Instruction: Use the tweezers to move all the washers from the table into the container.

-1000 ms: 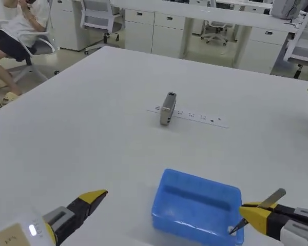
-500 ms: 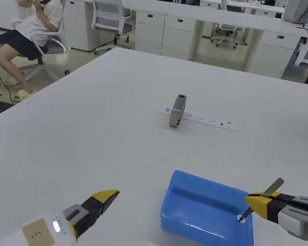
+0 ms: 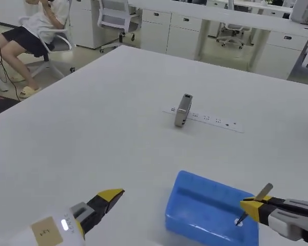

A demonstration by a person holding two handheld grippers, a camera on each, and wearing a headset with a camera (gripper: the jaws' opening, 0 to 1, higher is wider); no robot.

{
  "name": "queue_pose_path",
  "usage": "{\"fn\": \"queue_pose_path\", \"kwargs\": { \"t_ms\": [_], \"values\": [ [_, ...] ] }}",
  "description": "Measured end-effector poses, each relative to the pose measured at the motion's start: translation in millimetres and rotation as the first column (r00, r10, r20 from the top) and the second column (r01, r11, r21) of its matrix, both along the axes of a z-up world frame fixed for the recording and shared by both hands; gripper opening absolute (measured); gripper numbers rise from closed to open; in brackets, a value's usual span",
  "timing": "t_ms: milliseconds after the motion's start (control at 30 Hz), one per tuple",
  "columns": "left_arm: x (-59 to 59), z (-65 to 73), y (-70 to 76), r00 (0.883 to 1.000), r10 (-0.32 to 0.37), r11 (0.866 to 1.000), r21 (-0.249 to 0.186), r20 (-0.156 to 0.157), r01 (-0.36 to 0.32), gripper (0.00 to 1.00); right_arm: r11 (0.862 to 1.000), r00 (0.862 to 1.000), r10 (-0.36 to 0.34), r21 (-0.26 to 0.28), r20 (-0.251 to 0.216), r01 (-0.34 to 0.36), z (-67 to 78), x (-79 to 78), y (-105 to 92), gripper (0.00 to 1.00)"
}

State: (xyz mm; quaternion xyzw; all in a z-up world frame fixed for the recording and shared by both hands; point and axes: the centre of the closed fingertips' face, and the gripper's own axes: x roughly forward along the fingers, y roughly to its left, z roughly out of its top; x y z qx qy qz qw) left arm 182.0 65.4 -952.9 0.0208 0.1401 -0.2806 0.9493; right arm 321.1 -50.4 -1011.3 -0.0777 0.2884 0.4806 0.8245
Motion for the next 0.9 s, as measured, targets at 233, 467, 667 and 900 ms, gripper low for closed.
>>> {"fn": "queue_pose_path", "kwargs": {
  "t_ms": [233, 467, 667, 900],
  "values": [
    [-0.5, -1.0, -1.0, 1.000, -0.007, 1.000, 0.004, -0.004, 0.007, 0.95, 1.000, 1.000, -0.001, -0.005, -0.015, 0.001, -7.6, -3.4, 5.0, 0.02],
    [-0.6, -0.9, -0.7, 1.000, -0.007, 1.000, 0.008, -0.002, 0.007, 0.95, 1.000, 1.000, -0.003, -0.012, -0.017, 0.003, -11.8, -4.7, 5.9, 0.03],
    [-0.7, -0.4, -0.5, 1.000, -0.004, 1.000, -0.002, -0.003, 0.004, 0.95, 1.000, 1.000, -0.002, -0.016, -0.019, 0.002, -16.1, -3.3, 5.0, 0.03],
    [-0.4, -0.4, 0.5, 1.000, 0.000, 1.000, -0.006, -0.004, 0.000, 0.95, 1.000, 1.000, -0.004, -0.009, -0.006, 0.004, -12.3, -4.1, 4.1, 0.03]
  ]
}}
